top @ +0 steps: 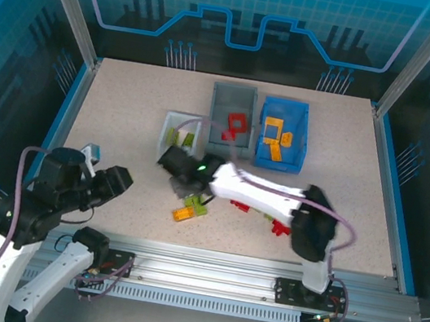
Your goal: Sort the legos into containers by color
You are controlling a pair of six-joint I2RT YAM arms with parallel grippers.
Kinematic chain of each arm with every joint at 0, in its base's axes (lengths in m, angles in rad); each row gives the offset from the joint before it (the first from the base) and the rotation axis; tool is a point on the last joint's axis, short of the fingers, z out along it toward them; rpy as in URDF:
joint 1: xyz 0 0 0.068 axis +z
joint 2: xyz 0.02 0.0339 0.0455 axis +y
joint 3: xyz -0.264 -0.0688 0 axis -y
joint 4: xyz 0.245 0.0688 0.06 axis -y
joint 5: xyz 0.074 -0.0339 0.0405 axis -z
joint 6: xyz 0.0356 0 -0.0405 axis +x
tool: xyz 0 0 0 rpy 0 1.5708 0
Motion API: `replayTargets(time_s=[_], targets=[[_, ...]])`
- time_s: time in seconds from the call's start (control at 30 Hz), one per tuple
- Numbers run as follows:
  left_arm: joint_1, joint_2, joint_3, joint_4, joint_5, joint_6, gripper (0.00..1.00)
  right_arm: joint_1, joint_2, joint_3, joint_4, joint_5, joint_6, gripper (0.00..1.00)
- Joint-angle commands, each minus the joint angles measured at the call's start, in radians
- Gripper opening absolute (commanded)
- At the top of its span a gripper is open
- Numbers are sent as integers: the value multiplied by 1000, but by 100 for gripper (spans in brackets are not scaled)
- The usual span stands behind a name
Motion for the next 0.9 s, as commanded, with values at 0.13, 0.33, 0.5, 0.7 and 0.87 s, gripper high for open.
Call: replayTargets(time_s=[0.13, 0.33, 0.5, 0.7, 0.87], targets=[[-143, 215, 19, 394, 130, -3, 54, -402, -307, -252, 34, 5, -18, 26], [-423, 425, 68, 523, -105, 32, 55, -641, -189, -193, -10, 11, -57, 26], [-533, 558, 67, 670, -161, 42, 56, -707, 14, -27, -118, 92, -40, 26], [-615, 678, 106, 713, -193, 66, 56, -744, 177, 87, -175, 111, -10, 27], [-641, 724, 105, 711, -201, 92, 57, -764, 226, 119, -173, 86, -7, 34]])
